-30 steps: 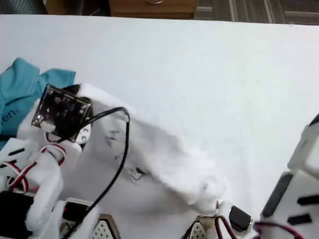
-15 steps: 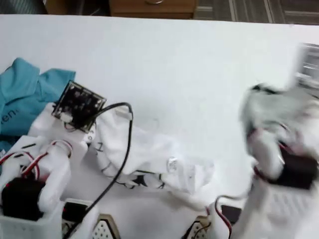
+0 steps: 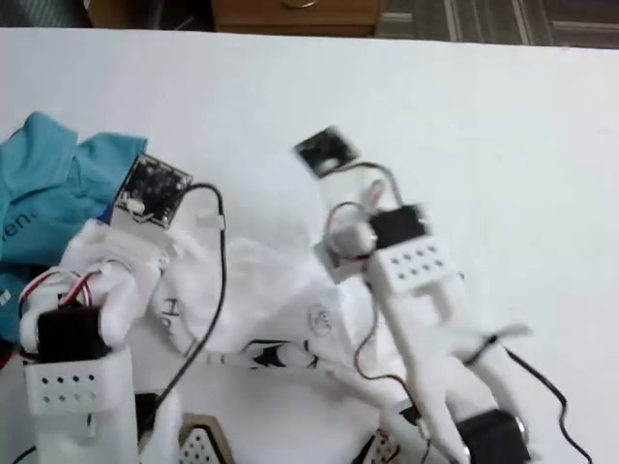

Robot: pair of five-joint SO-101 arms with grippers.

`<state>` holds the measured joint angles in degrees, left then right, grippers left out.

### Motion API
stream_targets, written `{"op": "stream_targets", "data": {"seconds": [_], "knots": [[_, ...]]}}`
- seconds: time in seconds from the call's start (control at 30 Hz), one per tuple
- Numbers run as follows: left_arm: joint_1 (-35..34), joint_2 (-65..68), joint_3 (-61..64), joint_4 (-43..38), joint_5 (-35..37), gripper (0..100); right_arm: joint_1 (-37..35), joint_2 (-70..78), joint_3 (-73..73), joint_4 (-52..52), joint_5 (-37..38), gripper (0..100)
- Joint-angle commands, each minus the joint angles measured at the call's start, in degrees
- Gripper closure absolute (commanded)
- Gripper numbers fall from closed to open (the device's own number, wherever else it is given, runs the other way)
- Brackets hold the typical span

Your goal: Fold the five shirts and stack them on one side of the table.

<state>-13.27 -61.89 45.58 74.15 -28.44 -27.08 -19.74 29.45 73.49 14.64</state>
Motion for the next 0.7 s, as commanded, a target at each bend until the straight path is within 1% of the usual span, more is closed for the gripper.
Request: {"op": "stream_targets", "data": {"seconds": [0.0, 0.07, 0.17, 0.4, 0.67], "knots": [[-0.53, -0.44, 0.92, -1.23, -0.44, 97, -5.58, 3.82, -0.35, -0.84, 0.70, 85.9], [-0.70, -0.44, 1.71, -1.23, -0.44, 97, -8.13, 5.41, -0.35, -0.84, 1.05, 85.9], [-0.70, -0.44, 2.42, -1.58, -0.44, 97, -9.98, 7.78, -0.35, -1.10, 1.14, 85.9], [-0.79, -0.44, 2.68, -3.16, -0.44, 97, -10.42, 15.34, 0.00, 0.84, 1.23, 85.8], [-0.79, -0.44, 2.68, -3.16, -0.44, 97, -10.42, 23.43, 0.09, 4.00, 1.23, 85.8]]}}
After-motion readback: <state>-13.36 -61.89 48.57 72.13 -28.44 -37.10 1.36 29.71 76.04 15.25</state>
